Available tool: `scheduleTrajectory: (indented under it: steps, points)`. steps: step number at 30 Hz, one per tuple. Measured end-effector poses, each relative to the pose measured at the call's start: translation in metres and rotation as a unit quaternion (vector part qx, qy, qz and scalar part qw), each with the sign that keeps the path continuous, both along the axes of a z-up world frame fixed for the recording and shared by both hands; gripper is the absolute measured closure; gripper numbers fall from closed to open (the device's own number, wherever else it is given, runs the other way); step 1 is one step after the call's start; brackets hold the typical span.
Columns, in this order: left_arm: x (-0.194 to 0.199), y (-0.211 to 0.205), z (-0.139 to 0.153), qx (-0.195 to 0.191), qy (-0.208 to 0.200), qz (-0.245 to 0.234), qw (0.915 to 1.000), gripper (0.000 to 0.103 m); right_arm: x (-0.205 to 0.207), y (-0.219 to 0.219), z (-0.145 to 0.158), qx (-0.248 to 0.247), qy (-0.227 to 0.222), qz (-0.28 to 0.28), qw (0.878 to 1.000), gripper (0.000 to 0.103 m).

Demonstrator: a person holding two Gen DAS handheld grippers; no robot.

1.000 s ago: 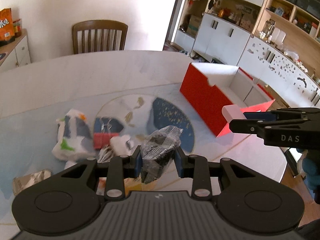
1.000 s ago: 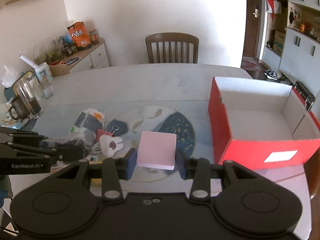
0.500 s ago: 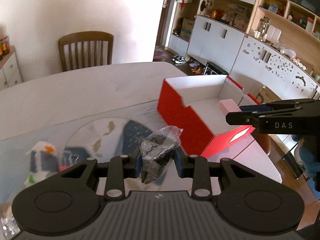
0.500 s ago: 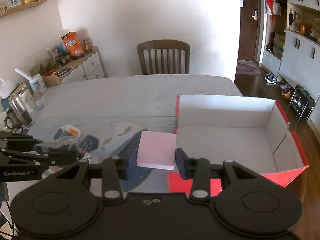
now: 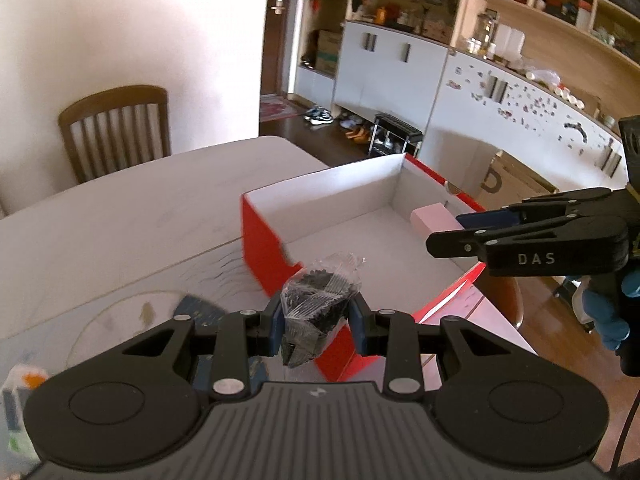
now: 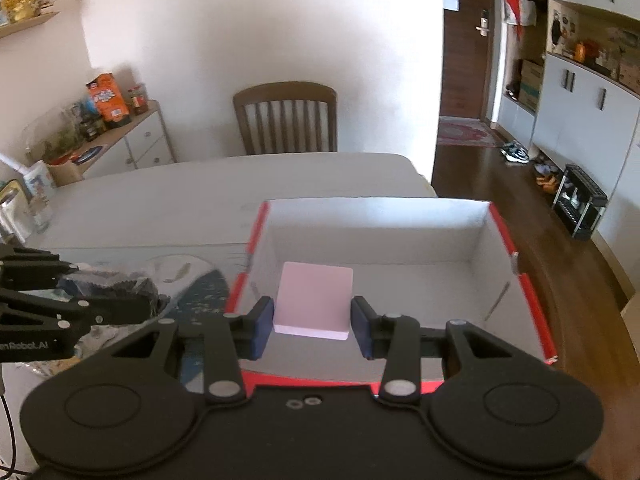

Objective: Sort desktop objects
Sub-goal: 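Carry the black bag and pink pad with both tools over the red box, then open both tools to drop the black bag and pink pad into the box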

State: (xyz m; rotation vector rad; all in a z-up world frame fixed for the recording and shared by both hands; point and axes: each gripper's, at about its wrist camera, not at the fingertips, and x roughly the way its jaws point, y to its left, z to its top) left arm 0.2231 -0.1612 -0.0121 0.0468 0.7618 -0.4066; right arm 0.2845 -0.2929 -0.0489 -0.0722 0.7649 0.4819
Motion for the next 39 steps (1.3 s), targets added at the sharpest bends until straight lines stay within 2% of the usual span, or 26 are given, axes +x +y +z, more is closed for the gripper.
scheduleTrajectory:
  steps: [8, 19, 22, 26, 33, 39]
  points:
    - [0.029, -0.039, -0.003, 0.013, 0.002, -0.039, 0.9991, 0.072, 0.023, -0.022, -0.008, -0.014, 0.001, -0.02, 1.0, 0.062]
    - [0.074, -0.083, -0.034, 0.05, 0.037, -0.08, 0.9948, 0.072, 0.056, -0.036, -0.028, -0.039, 0.026, -0.024, 0.999, 0.062]
    - [0.087, -0.1, -0.042, 0.073, 0.045, -0.095, 0.9917, 0.072, 0.065, -0.036, -0.038, -0.05, 0.035, -0.022, 0.998, 0.062]
    - [0.101, -0.115, -0.055, 0.101, 0.064, -0.115, 0.9861, 0.072, 0.075, -0.032, -0.052, -0.087, 0.024, -0.012, 0.996, 0.062]
    - [0.119, -0.129, -0.081, 0.144, 0.096, -0.13, 0.9763, 0.072, 0.097, -0.028, -0.075, -0.106, 0.051, 0.006, 0.993, 0.062]
    - [0.132, -0.129, -0.095, 0.155, 0.126, -0.135, 0.9705, 0.072, 0.11, -0.023, -0.091, -0.119, 0.08, 0.022, 0.989, 0.062]
